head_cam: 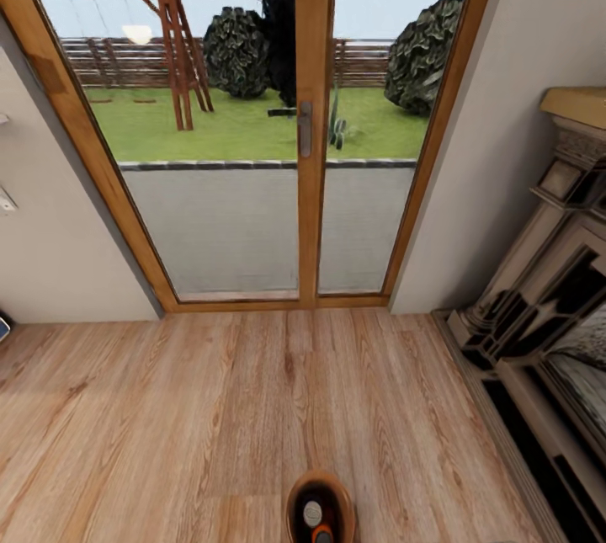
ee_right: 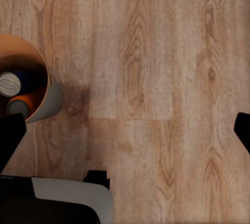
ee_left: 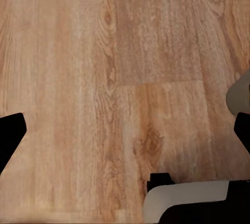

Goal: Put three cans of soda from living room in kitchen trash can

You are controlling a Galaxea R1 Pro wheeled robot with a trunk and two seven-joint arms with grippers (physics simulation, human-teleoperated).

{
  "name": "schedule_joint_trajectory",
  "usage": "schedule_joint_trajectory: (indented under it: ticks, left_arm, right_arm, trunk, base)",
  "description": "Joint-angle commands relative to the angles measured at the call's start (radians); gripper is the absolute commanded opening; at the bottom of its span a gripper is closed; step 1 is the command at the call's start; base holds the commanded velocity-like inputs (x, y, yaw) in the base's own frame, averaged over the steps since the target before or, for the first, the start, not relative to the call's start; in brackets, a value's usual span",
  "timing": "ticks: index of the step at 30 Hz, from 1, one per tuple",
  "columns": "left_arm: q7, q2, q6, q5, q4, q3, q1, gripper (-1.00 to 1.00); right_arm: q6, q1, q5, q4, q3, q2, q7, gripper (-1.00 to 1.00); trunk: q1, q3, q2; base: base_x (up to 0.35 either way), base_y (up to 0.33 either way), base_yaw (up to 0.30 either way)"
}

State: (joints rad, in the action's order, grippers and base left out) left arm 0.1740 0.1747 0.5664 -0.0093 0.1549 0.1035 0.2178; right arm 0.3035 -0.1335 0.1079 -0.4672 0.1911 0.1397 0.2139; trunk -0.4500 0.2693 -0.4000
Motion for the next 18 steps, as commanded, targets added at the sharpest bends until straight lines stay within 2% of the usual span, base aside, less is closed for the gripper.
schedule_joint_trajectory:
  ticks: [1,3,5,9,12,18]
  left_arm:
    - [-0.033,-0.002,0.000,0.001,0.000,-0.001,0.000,1.00]
    - [-0.072,-0.003,-0.002,0.002,0.000,-0.002,0.000,1.00]
    - [-0.085,-0.004,-0.003,0.000,0.000,-0.004,0.000,1.00]
    - [-0.092,-0.009,-0.006,-0.002,-0.006,-0.007,-0.001,1.00]
    - [-0.094,-0.020,-0.007,-0.003,-0.042,-0.008,-0.001,1.00]
    - [-0.098,-0.026,-0.008,-0.003,-0.064,-0.008,-0.001,1.00]
  right_arm:
    - [0.000,0.000,0.000,0.001,0.001,0.000,0.000,1.00]
    - [0.000,0.000,0.001,0.002,0.003,0.000,0.000,1.00]
    - [0.000,0.000,0.001,0.004,0.005,0.000,-0.001,1.00]
    - [0.000,0.000,0.001,0.033,0.006,0.000,-0.012,1.00]
    - [0.000,0.000,0.003,0.100,0.005,0.000,-0.043,1.00]
    - [0.001,0.000,0.005,0.139,0.004,0.001,-0.060,1.00]
  trunk:
    - [0.000,0.000,0.000]
    - [0.000,0.000,0.000]
    - [0.000,0.000,0.000]
    - [0.000,0.000,0.000]
    - [0.000,0.000,0.000]
    - [0.000,0.000,0.000]
  base:
    - [0.000,0.000,0.000]
    - [0.000,0.000,0.000]
    - [0.000,0.000,0.000]
    - [0.000,0.000,0.000]
    - [0.000,0.000,0.000]
    - [0.000,0.000,0.000]
